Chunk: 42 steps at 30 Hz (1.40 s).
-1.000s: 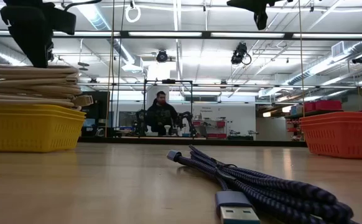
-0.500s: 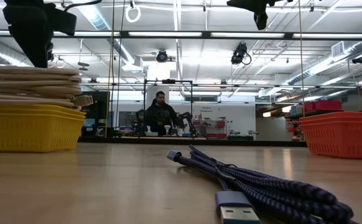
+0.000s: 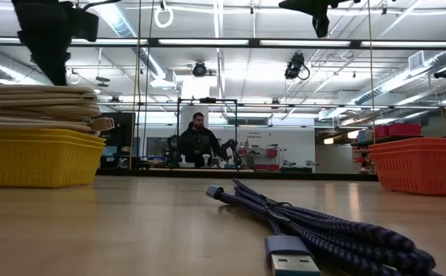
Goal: Pick & Place USB Port
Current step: Put the black and blue charger cable into the orange bin
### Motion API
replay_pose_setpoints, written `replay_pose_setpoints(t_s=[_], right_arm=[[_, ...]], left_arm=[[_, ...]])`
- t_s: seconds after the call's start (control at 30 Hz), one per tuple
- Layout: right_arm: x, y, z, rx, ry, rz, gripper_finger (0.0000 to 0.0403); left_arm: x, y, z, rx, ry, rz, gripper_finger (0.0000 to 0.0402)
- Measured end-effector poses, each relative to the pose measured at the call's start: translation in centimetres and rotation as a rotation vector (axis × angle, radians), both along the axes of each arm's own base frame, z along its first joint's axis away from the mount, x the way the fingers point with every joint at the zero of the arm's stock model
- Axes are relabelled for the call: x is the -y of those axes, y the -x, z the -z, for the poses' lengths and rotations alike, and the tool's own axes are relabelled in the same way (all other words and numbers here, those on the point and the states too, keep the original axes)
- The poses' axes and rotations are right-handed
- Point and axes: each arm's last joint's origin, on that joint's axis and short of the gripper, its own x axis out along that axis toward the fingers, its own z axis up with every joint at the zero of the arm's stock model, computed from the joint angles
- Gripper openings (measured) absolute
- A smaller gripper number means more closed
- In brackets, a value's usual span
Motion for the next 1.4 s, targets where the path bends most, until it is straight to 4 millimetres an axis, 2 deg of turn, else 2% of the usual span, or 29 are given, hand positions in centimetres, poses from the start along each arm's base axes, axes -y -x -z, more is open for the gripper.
replay_pose_setpoints(t_s=[0.17, 0.5, 0.63, 0.77, 0.93, 1.17, 1.3, 1.4], right_arm=[[0.1, -0.8, 0.6, -0.028, -0.026, -0.013, 0.0078], [0.0, -2.9, 1.9, -0.051, -0.075, -0.075, 0.0078], [-0.6, -3.8, 2.6, -0.077, -0.085, -0.111, 0.0078], [-0.8, -4.4, 2.5, -0.033, -0.090, -0.119, 0.0078], [-1.2, -4.6, 1.5, 0.060, -0.106, -0.133, 0.0078], [-1.6, -4.6, 1.5, 0.059, -0.160, -0.141, 0.0078], [-2.0, -4.6, 1.5, 0.061, -0.160, -0.158, 0.0078], [-2.2, -4.7, 1.5, 0.056, -0.156, -0.179, 0.0078]], left_arm=[[0.1, -1.6, -0.8, 0.181, 0.027, 0.041, 0.0149], [0.8, -4.6, -4.0, 0.601, 0.159, 0.221, 0.0150], [1.5, -6.4, -4.3, 0.678, 0.192, 0.283, 0.0142], [3.2, -9.2, -2.4, 0.606, 0.214, 0.403, 0.0128], [4.7, -12.2, 1.2, 0.457, 0.229, 0.545, 0.0114], [5.9, -16.3, 3.9, 0.542, 0.181, 0.777, 0.0110], [6.6, -18.2, 6.0, 0.478, 0.187, 0.839, 0.0111], [7.7, -20.2, 6.4, 0.475, 0.233, 0.878, 0.0115]])
